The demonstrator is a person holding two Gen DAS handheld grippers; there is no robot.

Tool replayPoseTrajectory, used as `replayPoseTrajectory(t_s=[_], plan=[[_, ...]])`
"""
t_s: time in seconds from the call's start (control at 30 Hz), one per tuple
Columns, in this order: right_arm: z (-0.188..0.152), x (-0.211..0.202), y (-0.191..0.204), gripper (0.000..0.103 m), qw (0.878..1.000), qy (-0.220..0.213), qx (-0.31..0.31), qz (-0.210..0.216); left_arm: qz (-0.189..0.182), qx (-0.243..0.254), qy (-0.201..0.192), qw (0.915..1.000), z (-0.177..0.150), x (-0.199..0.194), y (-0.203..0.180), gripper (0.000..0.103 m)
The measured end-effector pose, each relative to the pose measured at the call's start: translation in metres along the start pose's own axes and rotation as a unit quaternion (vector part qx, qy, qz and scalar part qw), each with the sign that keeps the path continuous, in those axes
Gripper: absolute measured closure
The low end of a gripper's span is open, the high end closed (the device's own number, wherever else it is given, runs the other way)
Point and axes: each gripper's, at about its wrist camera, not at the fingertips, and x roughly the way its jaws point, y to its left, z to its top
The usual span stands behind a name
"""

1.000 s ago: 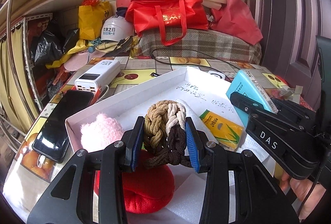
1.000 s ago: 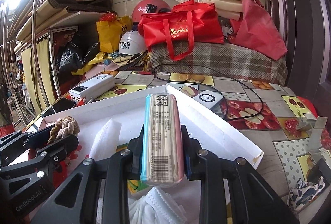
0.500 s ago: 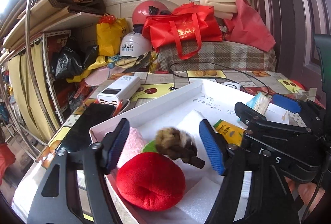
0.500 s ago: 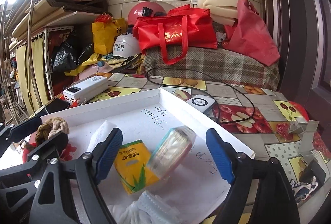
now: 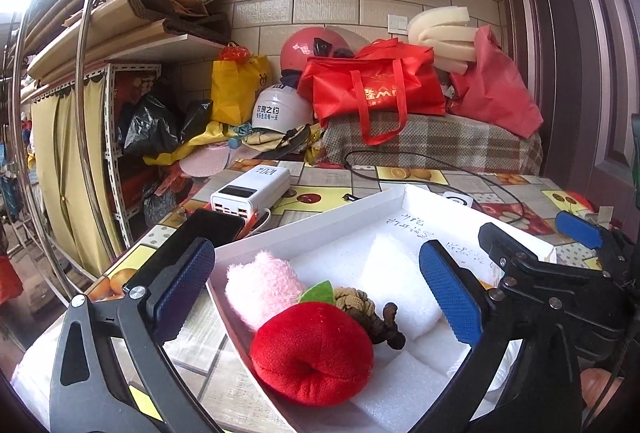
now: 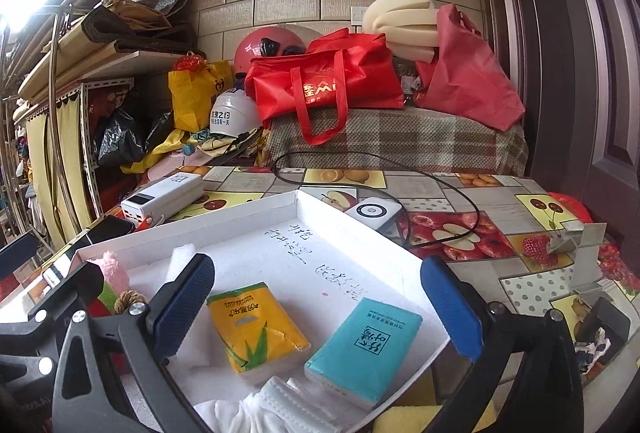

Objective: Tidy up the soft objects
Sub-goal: 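Grasp the yellow-green sponge with left tool while right tool grasps the blue rope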

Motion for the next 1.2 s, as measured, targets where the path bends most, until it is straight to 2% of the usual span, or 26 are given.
replayPoseTrajectory(t_s=[0.07,0.27,0.43,0.63,0.8,0.9,1.0,1.07,1.2], plan=[[-0.001,-0.005,0.003,0.0,1.0,-0.005,-0.011,0.0,-0.001,-0.011,-0.011,0.9999,0.0,-0.004,0.004,0.0],[-0.008,-0.025,-0.002,0.0,1.0,-0.01,-0.021,0.0,-0.018,-0.021,-0.006,0.9996,-0.002,-0.011,0.006,0.0],[-0.019,-0.05,-0.018,0.0,0.999,-0.007,-0.03,-0.011,-0.042,0.017,-0.008,0.9989,-0.007,-0.025,-0.016,0.0],[-0.033,-0.083,-0.068,0.0,1.0,0.007,-0.011,-0.023,-0.105,0.056,0.001,0.9929,-0.015,-0.044,-0.047,0.0],[-0.047,-0.098,-0.114,0.0,0.997,0.067,0.002,-0.03,-0.167,0.092,0.024,0.9813,-0.019,-0.05,-0.075,0.0],[-0.057,-0.092,-0.131,0.001,0.992,0.125,0.013,-0.017,-0.201,0.105,0.043,0.9729,-0.021,-0.052,-0.091,0.0],[-0.064,-0.079,-0.136,0.004,0.986,0.167,0.027,-0.006,-0.22,0.123,0.055,0.9661,-0.024,-0.052,-0.107,0.0],[-0.068,-0.065,-0.131,0.017,0.98,0.2,0.021,0.002,-0.23,0.138,0.062,0.9615,-0.026,-0.052,-0.116,0.0],[-0.07,-0.039,-0.13,0.033,0.97,0.24,0.034,0.003,-0.24,0.151,0.078,0.9559,-0.028,-0.047,-0.13,0.0]])
